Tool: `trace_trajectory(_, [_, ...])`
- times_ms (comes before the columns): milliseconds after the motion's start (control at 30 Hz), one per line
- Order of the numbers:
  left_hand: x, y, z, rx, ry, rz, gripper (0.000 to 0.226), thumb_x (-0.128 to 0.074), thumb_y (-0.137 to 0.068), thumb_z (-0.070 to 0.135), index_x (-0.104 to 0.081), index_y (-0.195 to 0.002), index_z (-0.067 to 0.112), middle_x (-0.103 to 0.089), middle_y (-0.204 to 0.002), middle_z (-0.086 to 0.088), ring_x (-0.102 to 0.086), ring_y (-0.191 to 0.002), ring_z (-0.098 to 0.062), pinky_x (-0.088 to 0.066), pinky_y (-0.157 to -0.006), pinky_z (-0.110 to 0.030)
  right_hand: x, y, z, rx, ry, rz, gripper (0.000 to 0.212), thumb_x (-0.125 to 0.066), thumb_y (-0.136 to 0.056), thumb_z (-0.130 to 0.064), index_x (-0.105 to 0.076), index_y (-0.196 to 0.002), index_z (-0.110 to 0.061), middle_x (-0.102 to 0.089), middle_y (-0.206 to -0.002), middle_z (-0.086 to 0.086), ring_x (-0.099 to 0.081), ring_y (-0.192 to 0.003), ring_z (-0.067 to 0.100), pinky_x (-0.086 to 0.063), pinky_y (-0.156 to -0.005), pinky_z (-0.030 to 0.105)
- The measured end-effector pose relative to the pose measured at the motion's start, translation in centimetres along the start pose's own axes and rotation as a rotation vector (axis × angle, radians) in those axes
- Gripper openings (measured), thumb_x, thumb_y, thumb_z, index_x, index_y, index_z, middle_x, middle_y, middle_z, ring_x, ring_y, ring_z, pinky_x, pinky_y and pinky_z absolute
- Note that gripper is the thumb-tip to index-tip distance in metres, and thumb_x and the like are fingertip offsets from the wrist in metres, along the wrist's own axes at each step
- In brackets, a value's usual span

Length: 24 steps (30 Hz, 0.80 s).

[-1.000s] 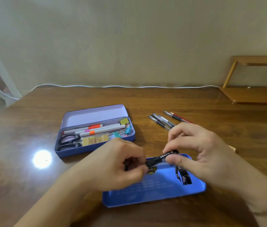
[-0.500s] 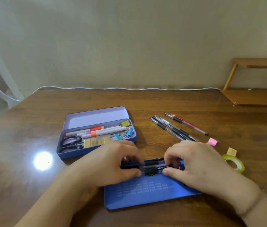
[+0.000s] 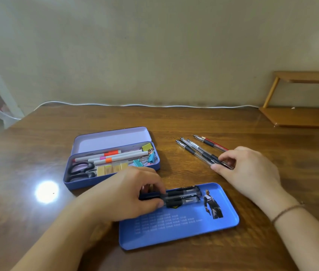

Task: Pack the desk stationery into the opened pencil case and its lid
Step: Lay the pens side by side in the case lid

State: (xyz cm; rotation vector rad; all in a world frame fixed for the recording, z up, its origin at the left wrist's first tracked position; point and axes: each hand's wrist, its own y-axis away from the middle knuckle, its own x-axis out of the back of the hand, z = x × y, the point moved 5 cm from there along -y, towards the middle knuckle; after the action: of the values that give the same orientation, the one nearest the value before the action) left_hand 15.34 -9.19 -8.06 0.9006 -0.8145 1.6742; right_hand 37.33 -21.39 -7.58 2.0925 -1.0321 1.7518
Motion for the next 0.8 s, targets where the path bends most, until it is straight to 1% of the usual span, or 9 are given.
trace_trajectory(100, [-0.1, -0.1, 0.1, -0.015, 0.003, 0.01, 0.017, -0.067, -0.087, 0.042, -0.068, -0.102, 0.035, -0.063, -0.09, 0.017, -0.058, -0.083, -0.009, -0.049, -0.069, -0.02, 0.0, 0.1, -0.4, 0.017, 0.04, 0.035, 0.022, -0.063, -0.085, -0.051, -0.073, -0.094, -0.034, -0.061, -0.086, -0.013, -0.052, -0.08, 0.009, -0.032, -0.048, 0.019])
trace_trajectory(300, [-0.2, -0.1, 0.2, -0.018, -0.003, 0.024, 0.017, -0.065, -0.088, 0.042, -0.067, -0.104, 0.036, -0.064, -0.091, 0.017, -0.058, -0.085, -0.009, -0.05, -0.07, -0.023, 0.1, 0.3, -0.6, -0.01, 0.055, 0.047, 0.014, -0.063, -0.088, -0.042, -0.072, -0.087, -0.032, -0.06, -0.081, -0.012, -0.053, -0.075, 0.009, -0.03, -0.046, 0.018])
trace_trajectory(400, [0.1, -0.1, 0.1, -0.002, -0.015, 0.089, 0.013, -0.065, -0.089, 0.04, -0.066, -0.102, 0.037, -0.064, -0.091, 0.019, -0.06, -0.087, -0.007, -0.051, -0.072, -0.023, 0.0, 0.1, -0.5, -0.033, 0.06, 0.036, 0.015, -0.062, -0.088, -0.045, -0.07, -0.087, -0.032, -0.06, -0.082, -0.011, -0.054, -0.074, 0.008, -0.037, -0.048, 0.019])
trace_trajectory(500, [0.4, -0.1, 0.2, -0.007, 0.035, 0.158, 0.011, -0.065, -0.09, 0.035, -0.065, -0.099, 0.04, -0.064, -0.087, 0.02, -0.061, -0.084, -0.008, -0.05, -0.068, -0.02, -0.2, 0.1, -0.3, -0.076, 0.108, 0.015, 0.021, -0.058, -0.089, -0.05, -0.069, -0.089, -0.032, -0.061, -0.085, -0.009, -0.056, -0.076, 0.011, -0.044, -0.053, 0.023])
trace_trajectory(600, [0.7, 0.0, 0.2, -0.008, 0.049, 0.234, 0.012, -0.065, -0.089, 0.033, -0.067, -0.099, 0.039, -0.064, -0.086, 0.02, -0.061, -0.086, -0.008, -0.048, -0.068, -0.017, 0.3, 0.1, 0.0, -0.098, 0.124, 0.028, 0.024, -0.056, -0.091, -0.047, -0.072, -0.092, -0.029, -0.064, -0.079, -0.008, -0.054, -0.068, 0.009, -0.038, -0.047, 0.02])
trace_trajectory(667, [1.1, 0.0, 0.3, -0.001, 0.063, 0.33, 0.01, -0.065, -0.089, 0.034, -0.069, -0.096, 0.039, -0.066, -0.083, 0.022, -0.062, -0.084, -0.005, -0.046, -0.067, -0.011, 1.7, 0.4, 0.0, -0.08, 0.034, 0.125, 0.023, -0.057, -0.092, -0.043, -0.074, -0.09, -0.026, -0.063, -0.073, -0.008, -0.048, -0.058, 0.004, -0.03, -0.042, 0.018])
trace_trajectory(700, [1.3, 0.0, 0.4, 0.006, 0.102, 0.379, 0.009, -0.063, -0.089, 0.037, -0.07, -0.094, 0.04, -0.068, -0.081, 0.022, -0.064, -0.083, -0.003, -0.047, -0.068, -0.011, 2.5, 0.7, -0.2, -0.046, -0.083, 0.196, 0.022, -0.06, -0.091, -0.04, -0.074, -0.088, -0.024, -0.063, -0.069, -0.01, -0.049, -0.056, 0.004, -0.031, -0.04, 0.019])
trace_trajectory(767, [1.4, -0.1, 0.5, 0.032, 0.305, 0.452, 0.017, -0.057, -0.087, 0.047, -0.071, -0.093, 0.041, -0.073, -0.082, 0.018, -0.068, -0.08, -0.005, -0.054, -0.069, -0.017, 4.0, 2.0, -1.7, 0.112, -0.434, 0.319, 0.013, -0.067, -0.086, -0.032, -0.075, -0.081, -0.023, -0.065, -0.066, -0.014, -0.058, -0.059, 0.008, -0.038, -0.043, 0.015])
trace_trajectory(800, [1.3, -0.2, 0.6, 0.048, 0.448, 0.471, 0.023, -0.055, -0.086, 0.049, -0.072, -0.096, 0.037, -0.074, -0.085, 0.013, -0.07, -0.079, -0.008, -0.056, -0.068, -0.02, 4.5, 3.0, -3.3, 0.222, -0.559, 0.331, 0.009, -0.07, -0.084, -0.028, -0.075, -0.078, -0.024, -0.066, -0.067, -0.014, -0.061, -0.064, 0.007, -0.042, -0.049, 0.014])
